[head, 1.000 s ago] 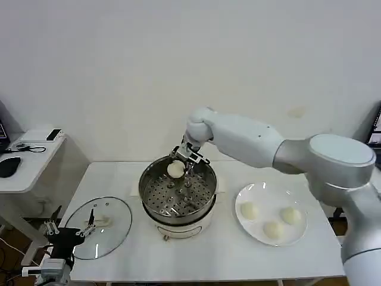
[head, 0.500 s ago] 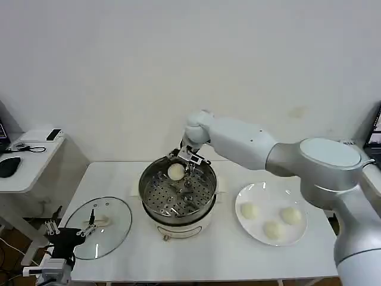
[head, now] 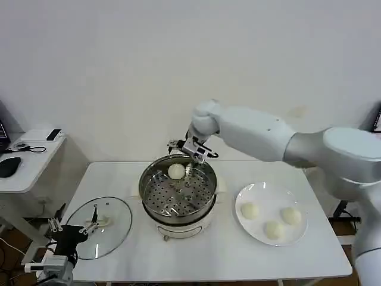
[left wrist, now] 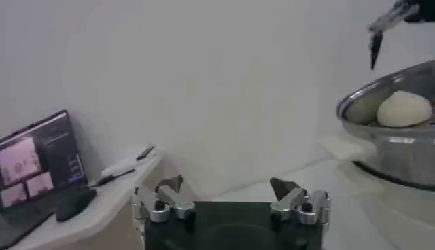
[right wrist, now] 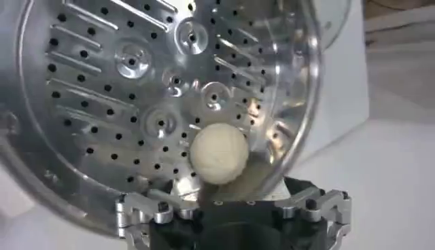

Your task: Take steamed baozi put them in steamer then cover it.

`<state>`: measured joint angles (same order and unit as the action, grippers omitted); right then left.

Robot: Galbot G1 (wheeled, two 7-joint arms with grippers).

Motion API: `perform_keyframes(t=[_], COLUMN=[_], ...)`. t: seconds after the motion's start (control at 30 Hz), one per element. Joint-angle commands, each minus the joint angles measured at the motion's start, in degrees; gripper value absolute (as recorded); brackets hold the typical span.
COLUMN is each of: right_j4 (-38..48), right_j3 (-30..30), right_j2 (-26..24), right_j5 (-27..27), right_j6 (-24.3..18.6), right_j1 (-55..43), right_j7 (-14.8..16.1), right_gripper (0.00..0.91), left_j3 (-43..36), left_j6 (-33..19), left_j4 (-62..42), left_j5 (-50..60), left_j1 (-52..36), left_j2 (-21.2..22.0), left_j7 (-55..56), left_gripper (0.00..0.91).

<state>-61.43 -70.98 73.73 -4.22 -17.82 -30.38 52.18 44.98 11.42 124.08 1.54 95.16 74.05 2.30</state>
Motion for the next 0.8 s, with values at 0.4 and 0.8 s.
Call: perform_keyframes(t=[0.4,0.8], right_j4=[-34.6,-40.5], right_j3=[-15.7,-6.0], right_j2=[-39.8,-51.3], right_j5=[16.8,13.1], right_j6=[28.8,36.5], right_j1=[-15.8,4.2], right_j7=[-1.0,-6.3], right_gripper=[0.907,0.907], left_j3=[-1.9,-3.9], left_j6=[2.1,2.2], left_j4=[-1.5,-1.8], left_j5=[-5.0,-3.4], left_j1=[-4.1,-5.3], left_j2=[-8.6,-8.4], left_j7=[-0.4,-0.5], left_gripper=[0.907,0.907])
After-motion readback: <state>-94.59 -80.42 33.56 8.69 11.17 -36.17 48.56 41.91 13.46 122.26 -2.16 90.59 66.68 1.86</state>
